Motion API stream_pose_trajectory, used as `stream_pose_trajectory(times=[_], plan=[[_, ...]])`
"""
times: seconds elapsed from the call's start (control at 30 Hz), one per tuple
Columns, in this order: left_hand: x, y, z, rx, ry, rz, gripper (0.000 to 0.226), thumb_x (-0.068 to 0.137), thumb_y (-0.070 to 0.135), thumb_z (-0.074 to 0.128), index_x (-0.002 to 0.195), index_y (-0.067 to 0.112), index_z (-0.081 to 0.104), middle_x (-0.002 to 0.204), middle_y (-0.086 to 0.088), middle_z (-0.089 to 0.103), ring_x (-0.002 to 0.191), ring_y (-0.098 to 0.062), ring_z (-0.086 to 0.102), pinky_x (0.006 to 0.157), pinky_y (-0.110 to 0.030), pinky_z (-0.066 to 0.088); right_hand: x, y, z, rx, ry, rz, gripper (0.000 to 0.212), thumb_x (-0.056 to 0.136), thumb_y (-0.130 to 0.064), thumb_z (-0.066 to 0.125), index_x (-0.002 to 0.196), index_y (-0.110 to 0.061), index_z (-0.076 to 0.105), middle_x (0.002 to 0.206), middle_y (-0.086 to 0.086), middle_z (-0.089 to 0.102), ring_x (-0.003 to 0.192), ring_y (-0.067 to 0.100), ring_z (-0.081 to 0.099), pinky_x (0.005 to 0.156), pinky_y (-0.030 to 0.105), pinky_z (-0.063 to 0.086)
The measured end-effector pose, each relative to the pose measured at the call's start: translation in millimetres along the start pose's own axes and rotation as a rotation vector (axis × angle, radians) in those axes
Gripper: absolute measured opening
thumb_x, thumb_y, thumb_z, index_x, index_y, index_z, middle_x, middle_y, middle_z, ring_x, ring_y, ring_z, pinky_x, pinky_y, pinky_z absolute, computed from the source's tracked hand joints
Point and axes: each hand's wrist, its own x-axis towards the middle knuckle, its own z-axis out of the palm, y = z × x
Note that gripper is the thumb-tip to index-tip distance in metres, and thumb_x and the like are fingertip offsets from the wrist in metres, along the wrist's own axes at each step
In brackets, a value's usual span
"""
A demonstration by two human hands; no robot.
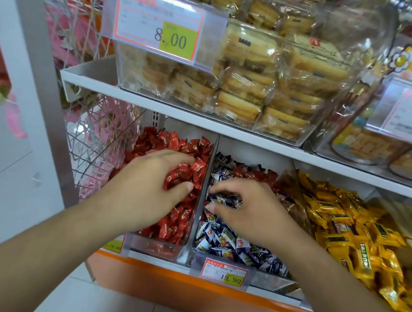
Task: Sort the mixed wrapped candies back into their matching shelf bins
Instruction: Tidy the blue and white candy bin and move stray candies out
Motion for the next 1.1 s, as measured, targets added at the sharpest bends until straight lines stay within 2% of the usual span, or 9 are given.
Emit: stream_pose_trajectory(times=[0.2,0.33,0.43,0.57,0.63,0.77,0.87,1.0,1.1], plan=[[2.6,7.4,16.3,0.025,-0.169,0.152,0.058,0.095,0.054,0.062,0.15,0.045,0.046,0.156,0.03,0.037,0.143,0.012,0.029,0.11,-0.002,0.011,2.9,17.5,4.5,-0.244,0.001,-0.106,0.018,0.084,-0.052,0.079,0.099,-0.042,0.078,0.103,-0.021,0.069,0.106,0.004,0.057,0.096,0.037,0.052],[6.6,2.5,14.9,0.025,-0.165,0.137,0.054,0.094,0.054,0.063,0.146,0.047,0.05,0.153,0.035,0.039,0.14,0.012,0.031,0.107,-0.002,0.017,4.4,25.6,0.0,-0.322,-0.027,-0.087,0.009,0.084,-0.054,0.073,0.09,-0.047,0.075,0.097,-0.021,0.066,0.103,0.005,0.053,0.092,0.038,0.053],[5.7,2.5,15.8,0.027,-0.156,0.15,0.054,0.094,0.055,0.063,0.146,0.047,0.049,0.152,0.035,0.04,0.14,0.013,0.029,0.105,-0.001,0.018,6.8,21.9,2.8,-0.248,0.012,-0.083,0.011,0.09,-0.047,0.072,0.087,-0.039,0.078,0.089,-0.019,0.069,0.097,0.003,0.057,0.089,0.038,0.055],[4.7,4.7,15.3,-0.003,-0.158,0.146,0.054,0.095,0.052,0.064,0.146,0.045,0.05,0.152,0.035,0.04,0.138,0.014,0.034,0.113,-0.009,0.023,12.8,11.2,10.6,-0.155,0.118,-0.096,0.014,0.091,-0.042,0.074,0.101,-0.033,0.079,0.095,-0.017,0.067,0.095,0.006,0.06,0.088,0.038,0.055],[4.4,4.6,15.4,-0.006,-0.164,0.148,0.054,0.095,0.051,0.063,0.146,0.045,0.05,0.152,0.035,0.04,0.134,0.017,0.034,0.115,-0.009,0.026,15.6,9.0,16.6,-0.169,0.067,-0.082,0.022,0.089,-0.045,0.076,0.107,-0.033,0.078,0.095,-0.014,0.062,0.098,0.011,0.056,0.089,0.04,0.052],[4.4,4.0,15.6,-0.014,-0.171,0.147,0.054,0.095,0.051,0.064,0.146,0.046,0.05,0.152,0.036,0.039,0.119,0.025,0.029,0.1,0.006,0.02,18.4,6.1,20.5,-0.249,-0.029,-0.03,0.024,0.087,-0.051,0.075,0.108,-0.041,0.075,0.095,-0.011,0.054,0.105,0.018,0.047,0.093,0.04,0.045],[3.9,4.4,14.6,-0.014,-0.181,0.136,0.054,0.095,0.05,0.065,0.146,0.047,0.049,0.151,0.037,0.038,0.117,0.024,0.031,0.108,0.0,0.024,17.3,3.1,20.2,-0.252,-0.049,-0.022,0.017,0.087,-0.045,0.077,0.105,-0.043,0.077,0.098,-0.011,0.053,0.108,0.017,0.045,0.094,0.037,0.041],[4.5,5.9,13.6,0.002,-0.187,0.127,0.054,0.095,0.052,0.064,0.147,0.047,0.048,0.152,0.037,0.038,0.111,0.023,0.031,0.094,0.008,0.021,14.4,1.9,17.9,-0.14,0.028,0.0,0.01,0.083,-0.031,0.085,0.088,-0.032,0.077,0.093,-0.016,0.058,0.094,0.008,0.057,0.082,0.029,0.047],[2.8,7.8,11.9,-0.006,-0.177,0.094,0.051,0.096,0.05,0.063,0.145,0.048,0.05,0.15,0.036,0.041,0.113,0.018,0.037,0.098,-0.003,0.024,9.3,2.6,5.0,0.036,0.121,0.059,0.012,0.084,-0.027,0.085,0.086,-0.033,0.075,0.091,-0.016,0.068,0.089,-0.001,0.062,0.078,0.017,0.046]])
